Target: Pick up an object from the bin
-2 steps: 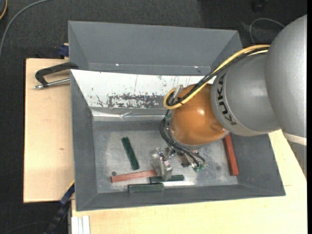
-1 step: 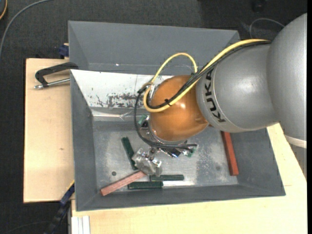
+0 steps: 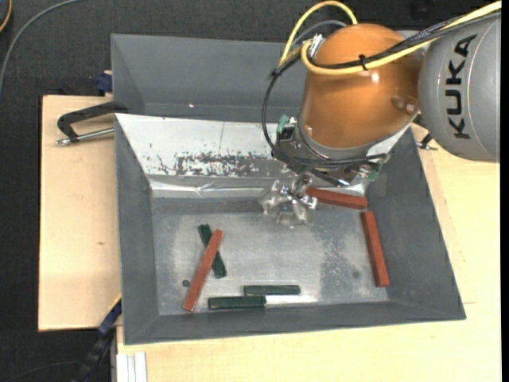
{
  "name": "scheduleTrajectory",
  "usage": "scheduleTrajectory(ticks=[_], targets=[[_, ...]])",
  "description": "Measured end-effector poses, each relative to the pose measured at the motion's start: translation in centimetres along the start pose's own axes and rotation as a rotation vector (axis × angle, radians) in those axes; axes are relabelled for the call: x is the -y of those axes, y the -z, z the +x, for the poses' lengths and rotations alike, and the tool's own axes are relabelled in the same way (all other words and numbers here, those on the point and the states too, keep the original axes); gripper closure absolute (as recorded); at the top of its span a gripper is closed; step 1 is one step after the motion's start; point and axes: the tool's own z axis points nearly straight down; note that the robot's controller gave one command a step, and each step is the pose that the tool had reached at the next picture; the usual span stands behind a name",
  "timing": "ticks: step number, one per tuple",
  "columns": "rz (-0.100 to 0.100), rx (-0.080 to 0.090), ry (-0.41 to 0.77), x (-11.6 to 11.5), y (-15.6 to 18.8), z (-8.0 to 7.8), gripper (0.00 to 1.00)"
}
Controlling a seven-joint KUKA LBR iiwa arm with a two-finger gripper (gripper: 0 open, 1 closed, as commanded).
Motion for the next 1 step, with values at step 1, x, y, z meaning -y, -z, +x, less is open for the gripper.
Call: scheduleTrajectory(ticks=[1], targets=[[-0.016, -0.012, -0.134, 0.04, -8.54, 0.39, 1.00]])
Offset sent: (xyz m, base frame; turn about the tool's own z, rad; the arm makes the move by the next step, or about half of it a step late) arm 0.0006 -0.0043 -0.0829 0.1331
